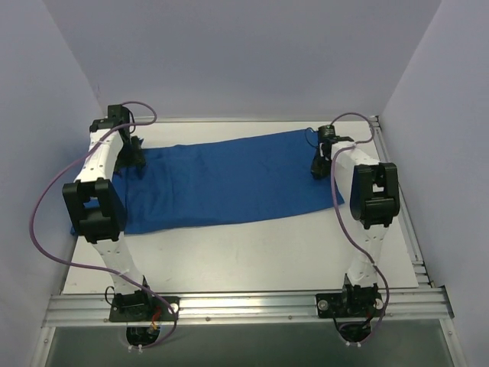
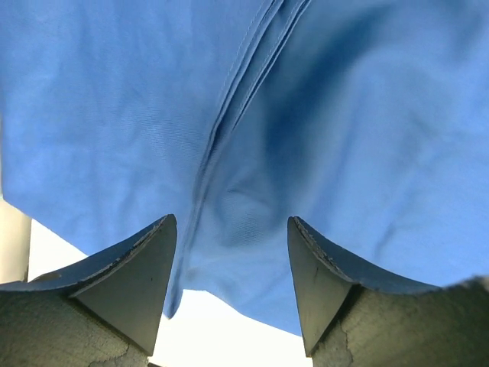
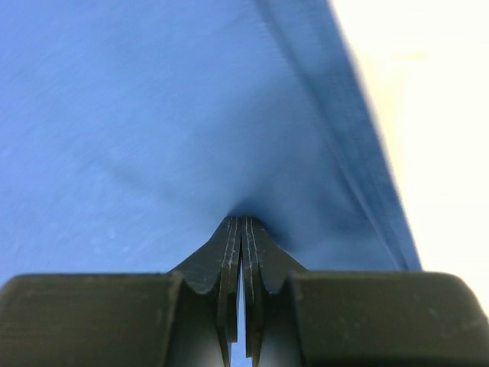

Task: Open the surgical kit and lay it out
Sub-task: Open the surgical kit at the center of the board.

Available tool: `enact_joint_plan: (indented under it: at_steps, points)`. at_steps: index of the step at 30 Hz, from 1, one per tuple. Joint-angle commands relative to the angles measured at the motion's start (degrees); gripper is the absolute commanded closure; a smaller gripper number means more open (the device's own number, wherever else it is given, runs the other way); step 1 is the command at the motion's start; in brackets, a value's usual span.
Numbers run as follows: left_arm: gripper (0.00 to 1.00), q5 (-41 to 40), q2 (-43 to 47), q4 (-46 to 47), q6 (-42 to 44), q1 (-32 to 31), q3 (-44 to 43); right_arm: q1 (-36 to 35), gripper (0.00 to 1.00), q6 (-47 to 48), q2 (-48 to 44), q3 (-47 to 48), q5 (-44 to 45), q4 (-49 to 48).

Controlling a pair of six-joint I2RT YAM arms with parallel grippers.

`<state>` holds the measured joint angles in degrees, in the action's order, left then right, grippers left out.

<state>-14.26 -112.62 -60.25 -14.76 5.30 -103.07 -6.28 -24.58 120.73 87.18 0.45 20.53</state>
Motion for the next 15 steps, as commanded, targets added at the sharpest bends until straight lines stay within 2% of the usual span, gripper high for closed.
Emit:
enact_joint_plan:
  at_steps: [1, 6, 9, 10, 11, 14, 15]
  points:
    - [0.32, 0.5, 1.9, -0.2, -0.1, -0.2, -3.3, 5.9, 1.00, 1.0, 2.3, -5.8, 14.7, 8.8]
    - [0.31, 0.6, 0.6, -0.4, -0.7, -1.3, -4.1, 11.9, 1.00, 1.1, -1.0, -6.9, 18.8, 10.1]
    - [0.32, -0.5, 0.6, 0.7, -1.1, -2.0, -4.0, 8.4, 1.00, 4.1, -6.9, -5.4, 17.8, 8.1]
    - [0.32, -0.8, 0.5, 0.7, -1.3, -2.0, -4.2, 3.9, 1.00, 5.5, -7.9, -2.7, 17.9, 8.5]
    - [0.31, -0.8, 0.3, 0.8, -1.4, -2.0, -4.5, 1.6, 0.88, 5.9, -8.7, -0.8, 17.9, 8.7]
    - [0.32, 1.5, -1.5, 0.8, -0.8, -2.1, -6.2, -4.5, 0.66, 6.7, -8.6, 6.1, 14.2, 8.5]
    - [0.32, 2.3, -3.6, 0.3, -0.6, -2.3, -7.0, -5.6, 0.62, 6.7, -6.6, 8.1, 14.3, 8.9]
